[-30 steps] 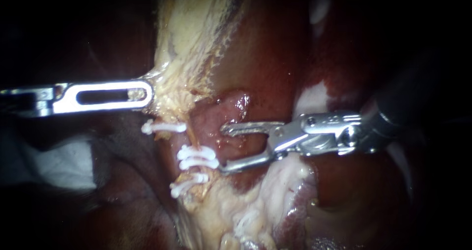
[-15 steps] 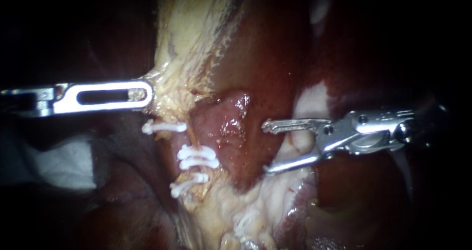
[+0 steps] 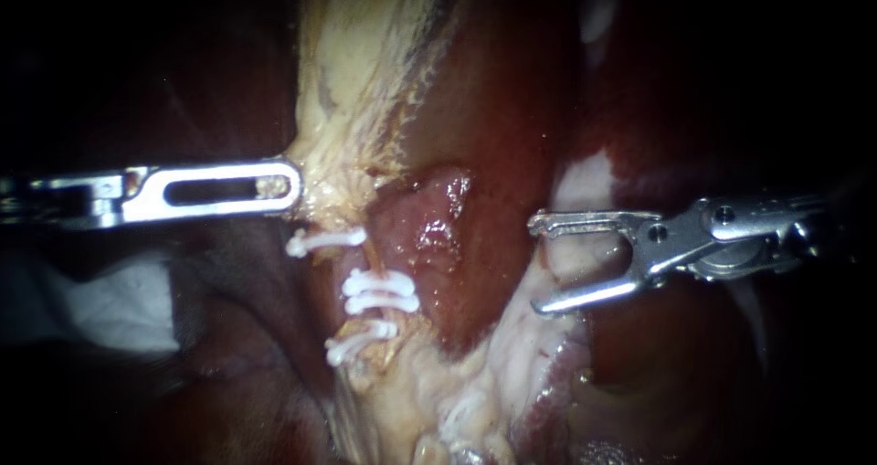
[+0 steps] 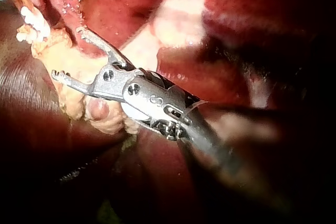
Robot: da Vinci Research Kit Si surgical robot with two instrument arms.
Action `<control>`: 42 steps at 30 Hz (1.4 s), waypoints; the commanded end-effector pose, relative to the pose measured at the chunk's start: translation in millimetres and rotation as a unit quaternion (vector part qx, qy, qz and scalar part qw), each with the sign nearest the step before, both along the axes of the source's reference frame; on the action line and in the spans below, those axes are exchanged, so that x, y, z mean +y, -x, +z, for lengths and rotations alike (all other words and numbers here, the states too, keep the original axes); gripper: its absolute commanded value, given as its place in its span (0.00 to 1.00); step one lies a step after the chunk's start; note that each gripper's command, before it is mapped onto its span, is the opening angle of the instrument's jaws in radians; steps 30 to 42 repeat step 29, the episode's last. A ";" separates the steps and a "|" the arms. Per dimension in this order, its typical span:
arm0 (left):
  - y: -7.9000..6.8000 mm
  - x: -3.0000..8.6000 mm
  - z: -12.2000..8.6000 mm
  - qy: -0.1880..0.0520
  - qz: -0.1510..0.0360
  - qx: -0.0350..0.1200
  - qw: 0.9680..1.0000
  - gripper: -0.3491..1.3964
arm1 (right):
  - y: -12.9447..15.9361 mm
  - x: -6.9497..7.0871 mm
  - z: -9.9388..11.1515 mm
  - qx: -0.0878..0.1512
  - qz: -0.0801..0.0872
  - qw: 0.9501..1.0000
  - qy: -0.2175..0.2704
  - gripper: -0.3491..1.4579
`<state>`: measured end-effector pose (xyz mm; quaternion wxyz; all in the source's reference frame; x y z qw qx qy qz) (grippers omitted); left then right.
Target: Going back second clip right tube
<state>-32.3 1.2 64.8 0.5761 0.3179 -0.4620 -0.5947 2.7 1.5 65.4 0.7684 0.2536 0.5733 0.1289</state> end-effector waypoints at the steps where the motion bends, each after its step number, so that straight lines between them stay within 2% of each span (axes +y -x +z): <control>1: 0.8 -0.2 0.6 -0.001 0.004 0.003 1.000 0.00 | -0.1 -0.1 -0.1 0.000 0.000 1.000 0.000 0.52; 8: 4.6 -0.4 2.9 -0.004 0.015 0.005 1.000 0.00 | 0.3 -0.2 -0.2 0.001 -0.001 1.000 0.000 0.52; 14: 6.0 -0.6 4.1 -0.006 0.019 0.007 1.000 0.00 | 0.6 -0.4 -0.4 0.001 -0.002 1.000 0.000 0.52; 42: 6.1 -0.5 4.4 -0.006 0.019 0.007 1.000 0.00 | 0.5 -0.4 -0.5 0.001 -0.002 1.000 0.000 0.52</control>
